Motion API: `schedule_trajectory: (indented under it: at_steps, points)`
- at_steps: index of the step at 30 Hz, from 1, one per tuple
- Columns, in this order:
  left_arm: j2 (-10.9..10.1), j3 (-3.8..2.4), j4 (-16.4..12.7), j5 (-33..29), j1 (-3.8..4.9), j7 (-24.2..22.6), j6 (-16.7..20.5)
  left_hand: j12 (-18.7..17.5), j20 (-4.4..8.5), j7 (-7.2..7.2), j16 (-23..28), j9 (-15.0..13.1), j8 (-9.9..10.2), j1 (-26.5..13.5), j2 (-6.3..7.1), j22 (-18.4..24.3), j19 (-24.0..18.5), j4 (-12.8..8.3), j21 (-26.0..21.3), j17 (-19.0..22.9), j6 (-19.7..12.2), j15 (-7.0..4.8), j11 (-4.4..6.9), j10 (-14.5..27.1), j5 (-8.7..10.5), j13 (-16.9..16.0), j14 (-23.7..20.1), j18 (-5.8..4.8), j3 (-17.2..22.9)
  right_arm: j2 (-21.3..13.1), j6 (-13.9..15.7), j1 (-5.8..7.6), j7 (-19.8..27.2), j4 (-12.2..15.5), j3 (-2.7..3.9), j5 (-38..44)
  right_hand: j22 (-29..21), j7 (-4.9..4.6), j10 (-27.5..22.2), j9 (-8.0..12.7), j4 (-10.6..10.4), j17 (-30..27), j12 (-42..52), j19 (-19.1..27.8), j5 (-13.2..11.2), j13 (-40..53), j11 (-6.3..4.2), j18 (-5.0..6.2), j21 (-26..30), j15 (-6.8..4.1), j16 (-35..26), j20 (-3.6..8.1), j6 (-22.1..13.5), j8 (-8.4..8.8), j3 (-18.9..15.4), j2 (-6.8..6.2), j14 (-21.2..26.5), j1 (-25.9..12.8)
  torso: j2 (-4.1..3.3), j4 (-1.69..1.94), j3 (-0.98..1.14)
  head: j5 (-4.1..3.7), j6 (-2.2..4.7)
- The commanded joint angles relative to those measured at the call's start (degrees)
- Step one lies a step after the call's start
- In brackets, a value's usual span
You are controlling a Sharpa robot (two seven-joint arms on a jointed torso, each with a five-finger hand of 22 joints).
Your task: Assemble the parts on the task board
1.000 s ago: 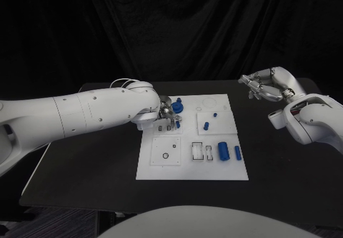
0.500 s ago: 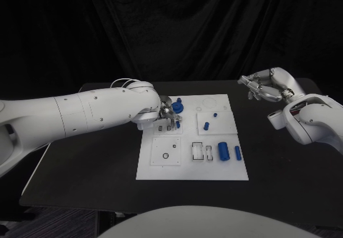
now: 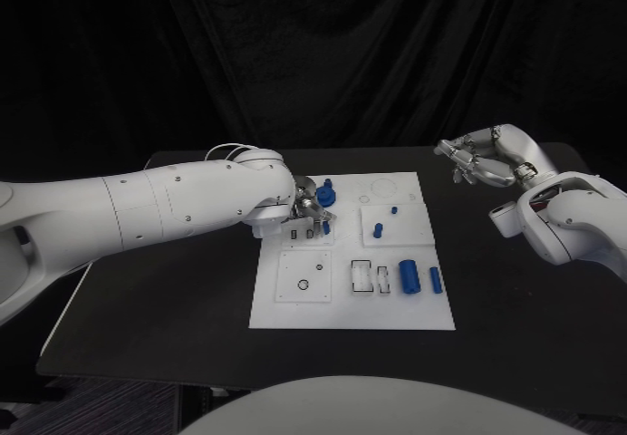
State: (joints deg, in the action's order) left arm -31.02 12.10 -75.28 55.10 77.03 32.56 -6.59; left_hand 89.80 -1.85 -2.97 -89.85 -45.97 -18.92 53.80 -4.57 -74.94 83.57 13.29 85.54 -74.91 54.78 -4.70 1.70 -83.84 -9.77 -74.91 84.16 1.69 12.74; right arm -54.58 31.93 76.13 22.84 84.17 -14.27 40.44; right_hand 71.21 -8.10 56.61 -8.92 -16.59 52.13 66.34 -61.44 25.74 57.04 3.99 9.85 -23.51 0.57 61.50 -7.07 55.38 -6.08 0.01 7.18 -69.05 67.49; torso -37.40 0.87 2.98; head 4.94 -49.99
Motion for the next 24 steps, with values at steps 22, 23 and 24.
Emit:
schedule_trajectory:
  at_steps: [22,23,24]
  points:
    - [0.8,-0.05,0.3,0.3,-0.49,-0.3,-1.3,0.2,-0.25,0.1,-0.2,-0.4,1.4,1.3,-0.3,-4.3,-0.4,-1.8,-0.8,-15.1,0.9,0.3,-0.33,-6.2,-1.53,-15.1,5.8,0.97,0.1,0.3,-0.8,-0.14,-1.6,-0.2,0.05,0.3,-0.1,0.08,-0.8,0.1,0.1,-0.1,-0.4,-0.6,0.5,-0.4,0.04,0.57,0.4,0.11,0.2,-0.03,0.2,-0.19,0.5,-0.02,-0.4,0.9,0.02,-0.02,0.05,0.19,-0.01]
    - [0.8,-0.05,0.3,0.3,-0.5,-0.3,-1.2,0.2,-0.25,0.1,-0.2,-0.4,1.4,1.4,-0.3,-4.3,-0.4,-1.9,-0.8,-15.1,0.9,0.3,-0.33,-6.2,-1.56,-15.1,5.8,0.96,0.1,0.3,-0.8,-0.14,-1.7,-0.2,0.05,0.3,-0.1,0.07,-0.8,0.1,0.1,-0.2,-0.4,-0.6,0.5,-0.4,0.04,0.56,0.5,0.11,0.2,-0.02,0.2,-0.17,0.6,-0.04,-0.4,1.1,0.01,0.01,0.05,0.16,-0.01]
    - [0.8,-0.05,0.3,0.3,-0.51,-0.3,-1.1,0.2,-0.25,0.1,-0.2,-0.4,1.4,1.4,-0.3,-4.3,-0.4,-1.9,-0.8,-15.1,0.9,0.3,-0.33,-6.2,-1.56,-15.1,5.8,0.96,0.1,0.3,-0.8,-0.14,-1.7,-0.2,0.05,0.3,-0.1,0.07,-0.8,0.1,0.1,-0.2,-0.4,-0.6,0.5,-0.5,0.04,0.56,0.5,0.11,0.2,-0.02,0.2,-0.16,0.6,-0.04,-0.4,1.2,-0.01,0.01,0.05,0.16,-0.01]
